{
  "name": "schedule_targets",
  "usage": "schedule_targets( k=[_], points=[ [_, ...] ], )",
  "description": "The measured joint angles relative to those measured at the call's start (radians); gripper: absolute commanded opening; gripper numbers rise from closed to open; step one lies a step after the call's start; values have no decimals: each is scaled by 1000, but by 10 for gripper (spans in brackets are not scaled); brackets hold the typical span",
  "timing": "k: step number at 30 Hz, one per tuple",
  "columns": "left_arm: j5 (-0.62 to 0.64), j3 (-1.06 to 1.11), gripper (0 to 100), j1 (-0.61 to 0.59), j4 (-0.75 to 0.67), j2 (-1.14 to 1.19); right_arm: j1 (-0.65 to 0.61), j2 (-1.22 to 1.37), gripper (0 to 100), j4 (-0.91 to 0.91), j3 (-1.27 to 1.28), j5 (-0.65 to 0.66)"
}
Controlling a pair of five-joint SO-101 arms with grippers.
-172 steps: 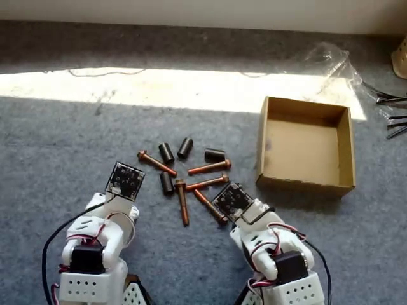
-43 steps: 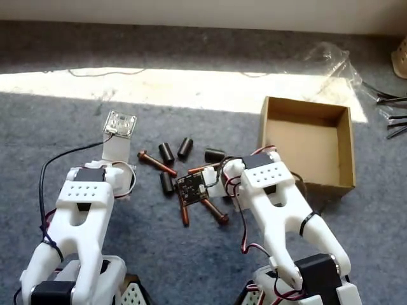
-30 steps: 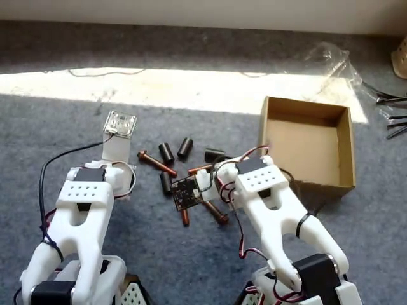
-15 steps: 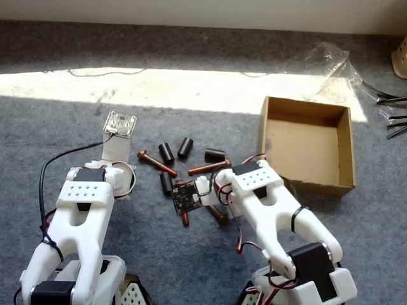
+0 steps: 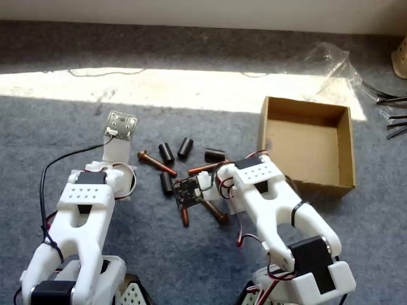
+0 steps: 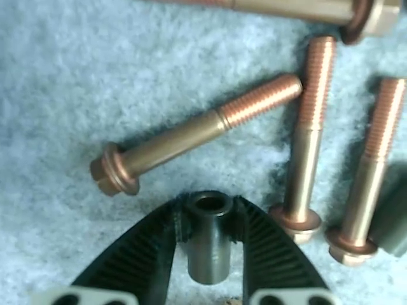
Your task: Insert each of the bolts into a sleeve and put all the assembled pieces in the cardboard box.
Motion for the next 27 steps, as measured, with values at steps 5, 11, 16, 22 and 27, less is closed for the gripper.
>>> schedule_targets(
  k=[5, 11, 16, 22, 27],
  points=[
    [-2, 0, 5, 0, 0, 0, 5, 0, 91, 0, 0, 2],
    [-2, 0, 5, 0, 0, 0, 23, 0, 91, -18, 2, 8],
    [-2, 0, 5, 0, 0, 0, 28, 2, 91, -38, 8, 8],
    [-2, 0, 5, 0, 0, 0, 28, 2, 91, -38, 8, 8],
    [-2, 0, 5, 0, 0, 0, 28, 2, 113, -38, 8, -9]
  ],
)
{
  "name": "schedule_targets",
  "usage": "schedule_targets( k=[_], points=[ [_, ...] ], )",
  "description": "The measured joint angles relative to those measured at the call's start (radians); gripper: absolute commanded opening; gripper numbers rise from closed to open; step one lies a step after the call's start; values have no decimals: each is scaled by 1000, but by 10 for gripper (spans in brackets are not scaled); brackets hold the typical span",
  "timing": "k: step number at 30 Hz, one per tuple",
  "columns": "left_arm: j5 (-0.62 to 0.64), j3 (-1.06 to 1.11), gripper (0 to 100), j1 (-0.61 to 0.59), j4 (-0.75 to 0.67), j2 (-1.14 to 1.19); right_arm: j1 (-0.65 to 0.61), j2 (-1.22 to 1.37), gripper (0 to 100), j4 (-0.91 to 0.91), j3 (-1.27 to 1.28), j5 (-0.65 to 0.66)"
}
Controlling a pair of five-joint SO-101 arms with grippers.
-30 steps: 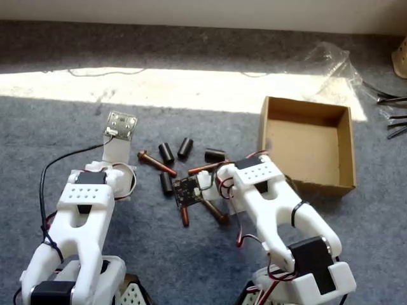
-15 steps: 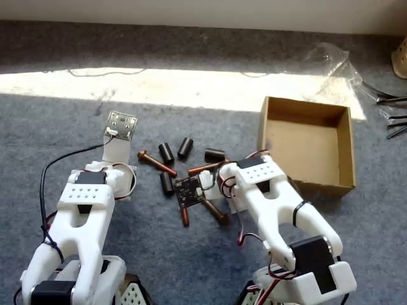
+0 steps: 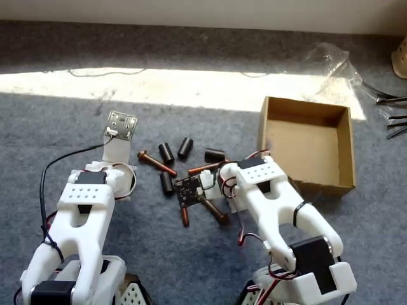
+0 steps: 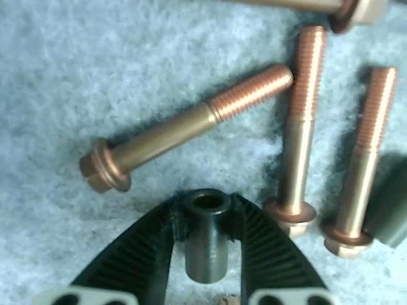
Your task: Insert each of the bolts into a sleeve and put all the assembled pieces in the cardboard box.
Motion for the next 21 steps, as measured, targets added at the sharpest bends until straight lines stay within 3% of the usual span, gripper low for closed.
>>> schedule_targets(
  k=[10, 16, 21],
  points=[
    [0, 0, 5, 0, 0, 0, 2, 0, 146, 0, 3, -44],
    [0, 0, 5, 0, 0, 0, 2, 0, 3, -2, -3, -44],
    [0, 0, 5, 0, 0, 0, 9, 0, 4, -14, -6, -49]
  ],
)
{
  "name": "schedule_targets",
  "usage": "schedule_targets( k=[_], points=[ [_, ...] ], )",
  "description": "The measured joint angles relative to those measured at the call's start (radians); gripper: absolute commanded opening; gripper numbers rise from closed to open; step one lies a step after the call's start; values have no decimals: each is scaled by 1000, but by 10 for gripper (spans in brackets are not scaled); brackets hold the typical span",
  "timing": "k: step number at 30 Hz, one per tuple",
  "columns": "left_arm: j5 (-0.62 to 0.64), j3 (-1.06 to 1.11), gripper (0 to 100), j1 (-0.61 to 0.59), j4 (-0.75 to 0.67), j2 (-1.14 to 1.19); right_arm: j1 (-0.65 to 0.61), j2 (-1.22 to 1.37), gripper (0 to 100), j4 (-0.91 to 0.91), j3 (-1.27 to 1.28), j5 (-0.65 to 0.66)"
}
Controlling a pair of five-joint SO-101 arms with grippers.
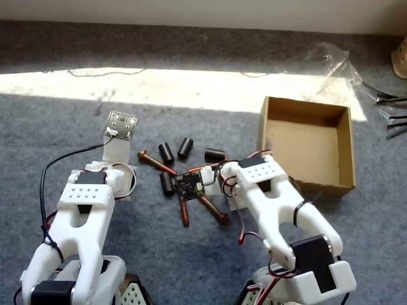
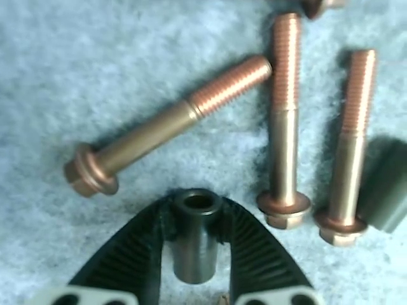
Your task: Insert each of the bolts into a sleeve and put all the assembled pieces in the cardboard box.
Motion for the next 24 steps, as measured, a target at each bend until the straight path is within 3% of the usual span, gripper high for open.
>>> schedule_targets(
  k=[7, 19, 24],
  points=[
    [0, 0, 5, 0, 0, 0, 2, -40, 4, -5, 12, -227],
    [0, 0, 5, 0, 0, 0, -46, -439, 4, -6, 17, -666],
    [0, 0, 5, 0, 0, 0, -48, -569, 4, 123, 17, -819]
  ],
)
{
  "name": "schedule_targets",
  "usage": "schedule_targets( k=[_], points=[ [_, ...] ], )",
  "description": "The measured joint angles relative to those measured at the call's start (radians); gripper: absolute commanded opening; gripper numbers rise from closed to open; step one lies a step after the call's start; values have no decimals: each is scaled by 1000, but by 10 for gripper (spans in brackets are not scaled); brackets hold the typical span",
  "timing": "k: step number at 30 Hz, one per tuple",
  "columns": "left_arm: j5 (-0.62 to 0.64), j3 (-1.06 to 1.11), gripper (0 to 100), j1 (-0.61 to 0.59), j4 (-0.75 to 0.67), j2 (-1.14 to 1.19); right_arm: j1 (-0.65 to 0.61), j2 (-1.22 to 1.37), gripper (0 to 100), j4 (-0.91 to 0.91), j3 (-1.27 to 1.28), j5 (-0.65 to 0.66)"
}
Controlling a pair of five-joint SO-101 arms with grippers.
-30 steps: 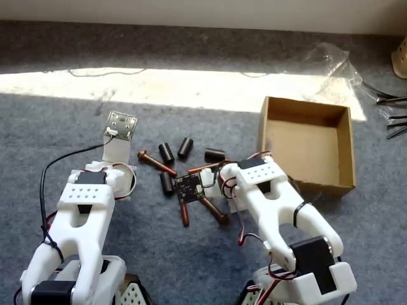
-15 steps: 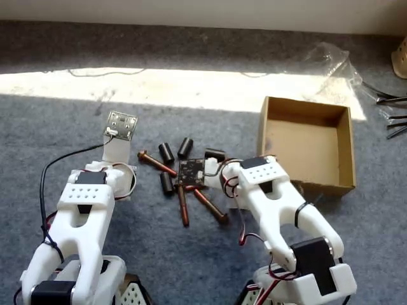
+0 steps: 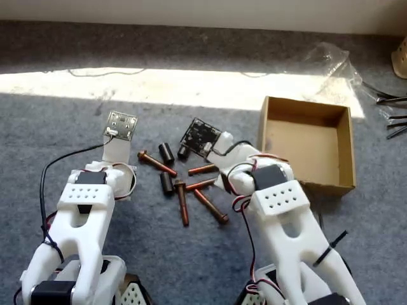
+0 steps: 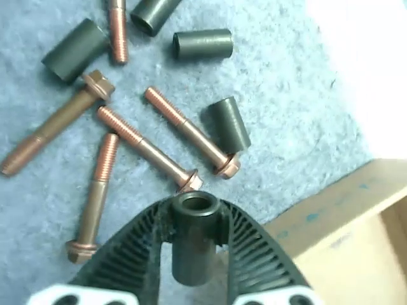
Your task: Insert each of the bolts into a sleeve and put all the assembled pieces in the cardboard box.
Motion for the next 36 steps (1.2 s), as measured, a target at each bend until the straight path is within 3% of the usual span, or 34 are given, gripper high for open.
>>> schedule_targets(
  k=[3, 8, 16, 24, 29, 36],
  points=[
    [0, -5, 5, 0, 25, 0, 0, -77, 4, 69, 2, -152],
    [0, -81, 5, 0, 186, 0, 0, -201, 4, 80, 11, -364],
    [5, -172, 5, 97, 348, 0, 11, -325, 4, 80, 164, -506],
    [9, -330, 38, 184, 525, 0, 213, -502, 4, 80, 253, -543],
    [166, -413, 187, 184, 566, 3, 218, -617, 4, 77, 328, -551],
    [520, -431, 189, 187, 580, 3, 222, -746, 4, 28, 483, -551]
  ],
)
